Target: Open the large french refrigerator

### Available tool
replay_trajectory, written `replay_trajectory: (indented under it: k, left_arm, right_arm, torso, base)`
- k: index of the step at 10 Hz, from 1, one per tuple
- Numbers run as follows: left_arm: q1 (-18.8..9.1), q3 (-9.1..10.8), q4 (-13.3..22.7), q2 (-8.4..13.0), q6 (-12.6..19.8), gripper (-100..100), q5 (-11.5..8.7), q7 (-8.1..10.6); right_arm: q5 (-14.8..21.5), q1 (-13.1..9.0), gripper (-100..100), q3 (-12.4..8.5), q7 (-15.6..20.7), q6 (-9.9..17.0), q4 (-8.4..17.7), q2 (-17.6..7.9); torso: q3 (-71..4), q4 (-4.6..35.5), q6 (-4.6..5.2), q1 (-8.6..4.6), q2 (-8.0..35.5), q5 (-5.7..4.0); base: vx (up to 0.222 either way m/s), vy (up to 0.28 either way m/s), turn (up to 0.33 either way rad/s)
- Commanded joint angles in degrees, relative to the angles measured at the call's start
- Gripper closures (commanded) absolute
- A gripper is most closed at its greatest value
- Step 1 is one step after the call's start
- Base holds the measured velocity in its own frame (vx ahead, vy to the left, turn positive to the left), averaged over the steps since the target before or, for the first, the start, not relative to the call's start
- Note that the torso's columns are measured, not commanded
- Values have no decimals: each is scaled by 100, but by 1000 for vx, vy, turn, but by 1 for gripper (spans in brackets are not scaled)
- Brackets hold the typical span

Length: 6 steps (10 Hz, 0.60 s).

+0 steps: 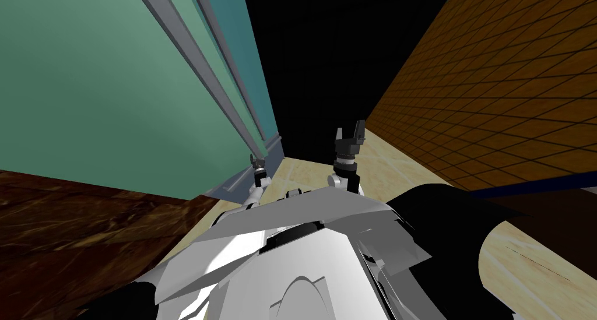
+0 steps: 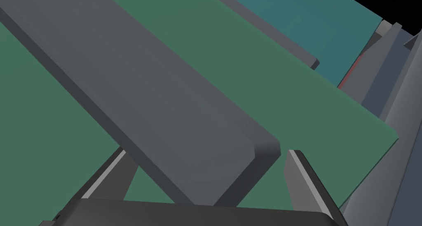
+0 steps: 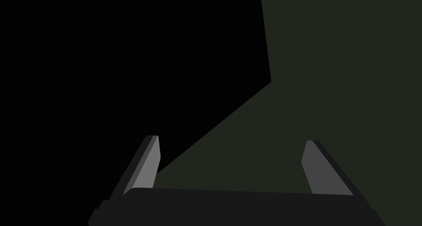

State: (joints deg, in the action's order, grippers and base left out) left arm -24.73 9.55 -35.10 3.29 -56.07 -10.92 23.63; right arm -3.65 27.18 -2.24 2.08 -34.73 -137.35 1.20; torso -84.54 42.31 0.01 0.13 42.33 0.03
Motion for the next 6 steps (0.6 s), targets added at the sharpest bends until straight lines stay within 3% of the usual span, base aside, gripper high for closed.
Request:
replay_trajectory:
  k: [1, 2, 3, 6]
  left_arm:
    - [-67, 11, -113, 15, 185, -100, -9, -32]
    - [-85, 15, -43, 10, 143, -100, -12, -33]
    - [97, -14, -81, -18, -5, 100, 11, 5]
    - [107, -13, -132, -28, 17, 100, 11, -5]
  right_arm:
    - [0, 0, 0, 0, 0, 0, 0, 0]
    - [0, 0, 0, 0, 0, 0, 0, 0]
    - [0, 0, 0, 0, 0, 0, 0, 0]
    - [0, -1, 0, 0, 0, 0, 0, 0]
  torso:
    - [-6, 4, 2, -8, -9, -5]
    - [-5, 3, 1, -14, -7, -7]
    - [-2, -1, 0, -16, -3, -5]
    - [0, -11, 0, -19, -1, -1]
  base:
    - [13, 4, 1]
    - [7, 4, 0]
    - [-6, 4, -24]
    - [-15, -1, -9]
